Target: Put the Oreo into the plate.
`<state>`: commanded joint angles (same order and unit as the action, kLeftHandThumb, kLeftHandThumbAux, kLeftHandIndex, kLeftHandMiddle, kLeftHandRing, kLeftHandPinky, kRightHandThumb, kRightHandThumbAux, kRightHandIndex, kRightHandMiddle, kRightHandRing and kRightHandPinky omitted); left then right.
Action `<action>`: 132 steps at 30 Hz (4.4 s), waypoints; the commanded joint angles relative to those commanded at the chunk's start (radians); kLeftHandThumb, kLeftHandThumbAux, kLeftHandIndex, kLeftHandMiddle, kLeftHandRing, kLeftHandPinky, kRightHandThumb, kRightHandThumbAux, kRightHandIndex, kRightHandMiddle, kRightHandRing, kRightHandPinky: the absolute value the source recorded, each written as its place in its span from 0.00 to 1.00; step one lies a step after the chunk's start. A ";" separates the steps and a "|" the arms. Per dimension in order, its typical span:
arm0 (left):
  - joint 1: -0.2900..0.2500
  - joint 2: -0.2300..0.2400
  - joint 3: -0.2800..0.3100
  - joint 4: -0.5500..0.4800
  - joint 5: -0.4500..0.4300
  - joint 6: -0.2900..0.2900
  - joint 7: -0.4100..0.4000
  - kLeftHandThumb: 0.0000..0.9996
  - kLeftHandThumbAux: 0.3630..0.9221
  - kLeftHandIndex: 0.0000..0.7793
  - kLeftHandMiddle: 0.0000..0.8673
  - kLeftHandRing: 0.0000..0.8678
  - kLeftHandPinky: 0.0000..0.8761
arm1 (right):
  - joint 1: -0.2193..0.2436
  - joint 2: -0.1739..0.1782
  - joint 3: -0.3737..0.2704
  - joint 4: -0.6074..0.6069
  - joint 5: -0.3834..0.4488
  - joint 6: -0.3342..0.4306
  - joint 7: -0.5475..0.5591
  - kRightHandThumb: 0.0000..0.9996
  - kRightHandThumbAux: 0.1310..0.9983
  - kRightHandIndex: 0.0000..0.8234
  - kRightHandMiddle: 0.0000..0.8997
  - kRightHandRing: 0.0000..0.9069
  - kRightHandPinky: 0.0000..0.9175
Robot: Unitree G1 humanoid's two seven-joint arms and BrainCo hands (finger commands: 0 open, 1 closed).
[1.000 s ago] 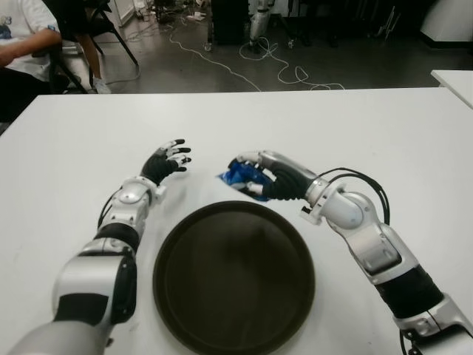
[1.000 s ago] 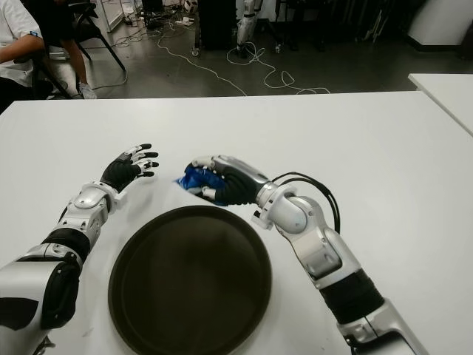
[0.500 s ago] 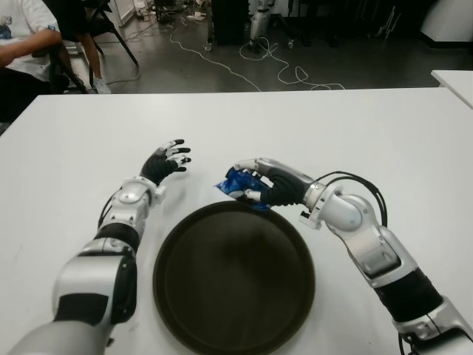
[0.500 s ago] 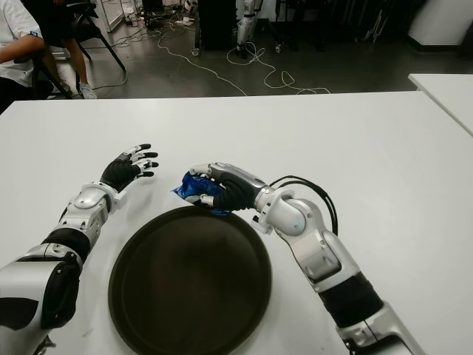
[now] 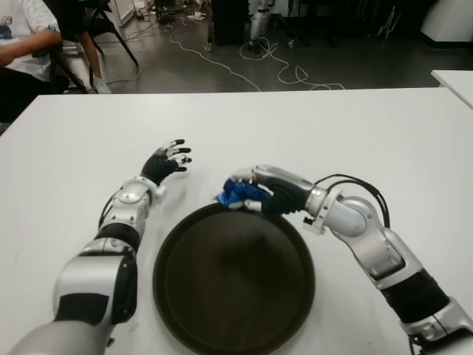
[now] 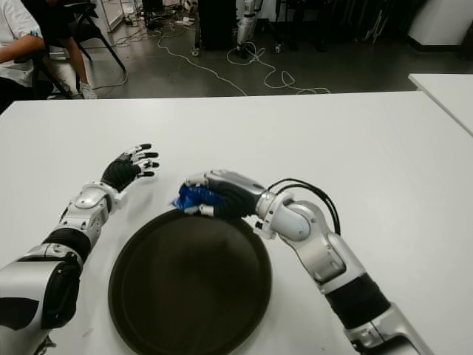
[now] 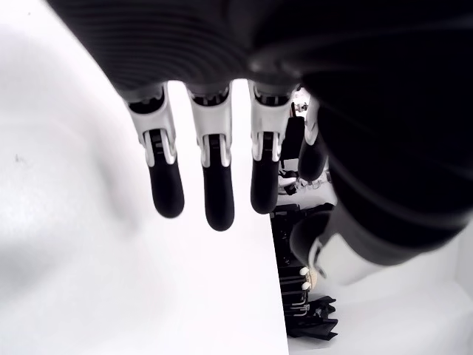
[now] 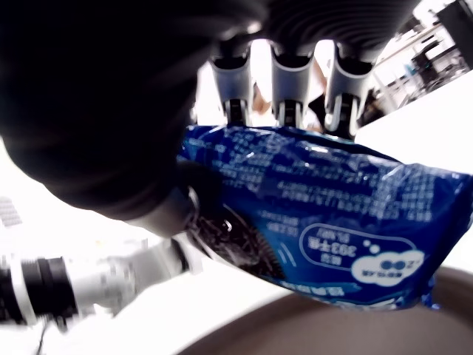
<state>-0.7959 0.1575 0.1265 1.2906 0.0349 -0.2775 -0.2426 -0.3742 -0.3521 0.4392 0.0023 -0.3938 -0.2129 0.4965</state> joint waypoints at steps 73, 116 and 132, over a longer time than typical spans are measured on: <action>-0.003 -0.001 -0.008 0.002 0.012 -0.010 0.009 0.00 0.63 0.18 0.25 0.27 0.27 | 0.009 0.099 -0.028 0.116 -0.042 -0.064 -0.155 0.00 0.64 0.00 0.00 0.00 0.02; 0.003 -0.002 0.003 0.007 0.004 -0.007 -0.004 0.00 0.55 0.18 0.25 0.28 0.28 | -0.337 0.136 -0.617 1.242 0.474 -0.094 -0.250 0.00 0.68 0.17 0.26 0.29 0.36; 0.013 0.007 0.007 0.006 0.000 -0.006 -0.034 0.00 0.57 0.17 0.26 0.28 0.30 | -0.407 0.178 -0.732 1.303 0.530 -0.040 -0.390 0.00 0.77 0.23 0.30 0.33 0.37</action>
<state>-0.7829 0.1650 0.1333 1.2961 0.0350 -0.2831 -0.2764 -0.7808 -0.1742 -0.2930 1.3058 0.1361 -0.2525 0.1063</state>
